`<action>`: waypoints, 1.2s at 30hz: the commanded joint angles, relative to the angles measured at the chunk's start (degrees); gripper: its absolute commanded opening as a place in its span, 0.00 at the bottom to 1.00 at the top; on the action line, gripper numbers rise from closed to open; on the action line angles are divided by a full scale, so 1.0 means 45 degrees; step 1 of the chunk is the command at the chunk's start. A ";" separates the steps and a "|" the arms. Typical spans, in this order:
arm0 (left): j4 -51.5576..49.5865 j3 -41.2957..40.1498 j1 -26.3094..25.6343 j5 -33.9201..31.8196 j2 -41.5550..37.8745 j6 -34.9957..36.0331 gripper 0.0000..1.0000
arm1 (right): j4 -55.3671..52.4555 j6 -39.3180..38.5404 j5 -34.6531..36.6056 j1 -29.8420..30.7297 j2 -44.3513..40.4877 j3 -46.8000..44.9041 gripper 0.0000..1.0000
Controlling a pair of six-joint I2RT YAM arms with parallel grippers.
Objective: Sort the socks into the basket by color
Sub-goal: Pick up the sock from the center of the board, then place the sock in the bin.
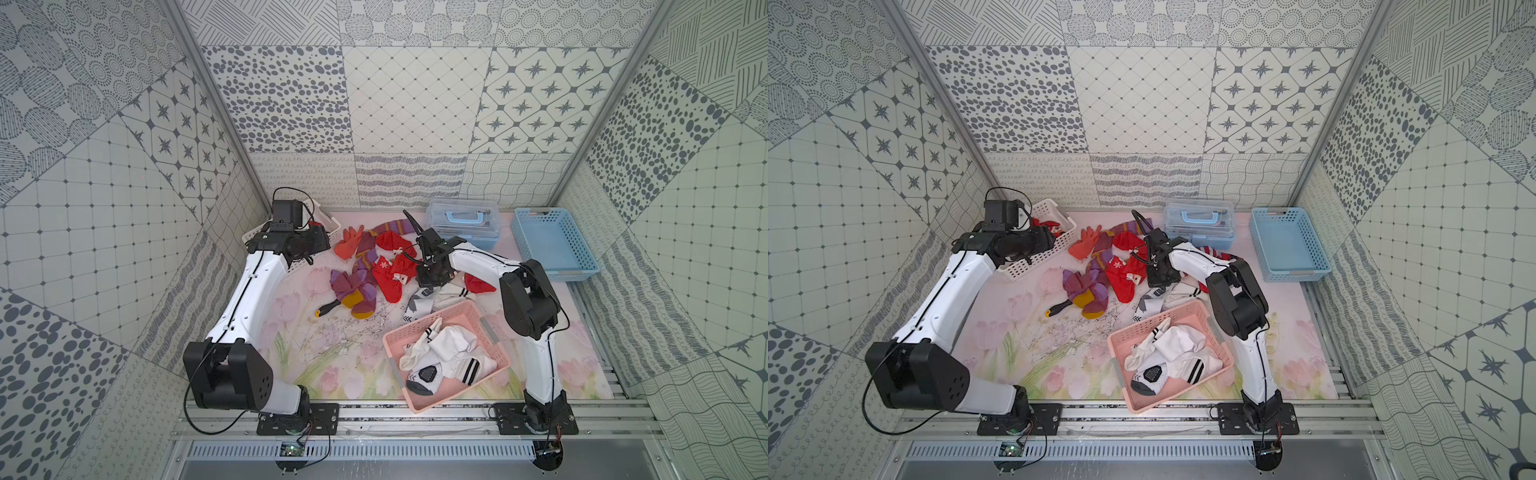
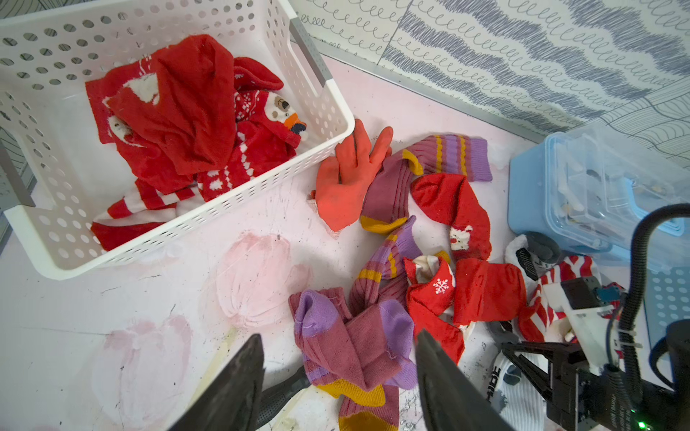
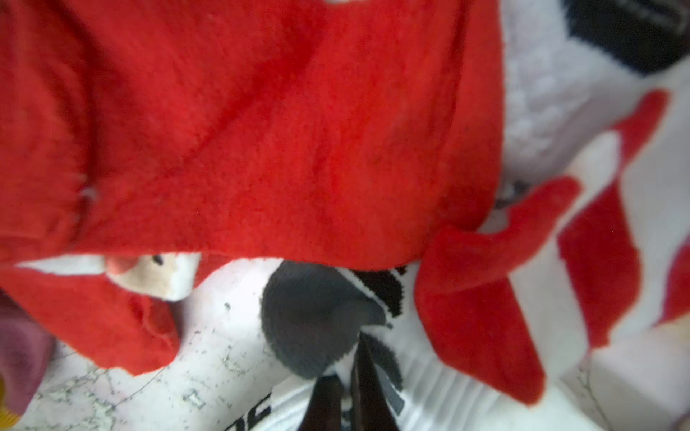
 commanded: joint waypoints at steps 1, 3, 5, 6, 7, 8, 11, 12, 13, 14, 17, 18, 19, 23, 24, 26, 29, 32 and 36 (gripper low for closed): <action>-0.0194 -0.0024 -0.0016 0.0177 -0.0301 0.0292 0.64 | -0.0148 -0.0016 -0.0710 0.0175 -0.1655 0.0352 0.00; -0.0174 -0.0079 -0.0011 0.0218 -0.0413 0.0254 0.64 | -0.0333 -0.0030 -0.1123 0.0175 -0.2084 0.0606 0.00; -0.0174 -0.0116 -0.0011 0.0292 -0.0503 0.0215 0.64 | -0.0454 -0.0056 -0.1531 0.0199 -0.2463 0.0765 0.00; -0.0174 -0.0169 -0.0016 0.0305 -0.0554 0.0200 0.64 | -0.0573 -0.0055 -0.1732 0.0215 -0.2600 0.0860 0.00; -0.0160 -0.0199 -0.0012 0.0326 -0.0620 0.0180 0.64 | -0.0721 -0.0102 -0.1914 0.0199 -0.2713 0.0968 0.00; -0.0155 -0.0249 -0.0016 0.0363 -0.0679 0.0158 0.64 | -0.0810 -0.0142 -0.2053 0.0221 -0.2820 0.1043 0.00; -0.0116 -0.0420 -0.0016 0.0489 -0.0912 0.0078 0.64 | -0.0752 -0.0117 -0.2519 0.0215 -0.3367 0.1044 0.00; -0.0114 -0.0470 -0.0016 0.0512 -0.1012 0.0041 0.64 | -0.0628 -0.0067 -0.2792 0.0211 -0.3587 0.1026 0.00; -0.0097 -0.0536 -0.0008 0.0553 -0.1076 0.0010 0.64 | -0.0461 0.0043 -0.3064 0.0210 -0.3756 0.0988 0.00; -0.0096 -0.0597 -0.0016 0.0603 -0.1171 -0.0019 0.64 | -0.0364 0.0198 -0.3287 0.0191 -0.3919 0.1010 0.00; -0.0087 -0.0756 -0.0029 0.0704 -0.1404 -0.0096 0.64 | -0.0278 0.0404 -0.3444 0.0216 -0.4348 0.1315 0.00; -0.0076 -0.0804 -0.0034 0.0733 -0.1504 -0.0117 0.64 | -0.0334 0.0448 -0.3426 0.0228 -0.4551 0.1380 0.00; -0.0077 -0.0867 -0.0029 0.0746 -0.1560 -0.0128 0.64 | -0.0402 0.0442 -0.3446 0.0228 -0.4689 0.1441 0.00; -0.0057 -0.1060 -0.0108 0.0861 -0.1789 -0.0196 0.64 | -0.0988 0.0057 -0.3144 0.0522 -0.5468 0.1502 0.00; -0.0057 -0.1114 -0.0134 0.0897 -0.1821 -0.0215 0.64 | -0.1133 -0.0022 -0.3062 0.0629 -0.5679 0.1475 0.00; -0.0033 -0.1199 -0.0263 0.0873 -0.1876 -0.0235 0.64 | -0.1234 -0.0103 -0.2930 0.0844 -0.6184 0.1308 0.00; 0.0021 -0.1318 -0.0464 0.0893 -0.1893 -0.0255 0.64 | -0.1523 -0.0152 -0.2649 0.1194 -0.6970 0.1124 0.00; 0.0060 -0.1354 -0.0728 0.0892 -0.1825 -0.0235 0.64 | -0.1971 -0.0100 -0.2386 0.1595 -0.7761 0.0966 0.00; 0.0176 -0.1403 -0.1093 0.0844 -0.1708 -0.0196 0.64 | -0.2234 0.0365 -0.2238 0.2196 -0.9133 0.0184 0.00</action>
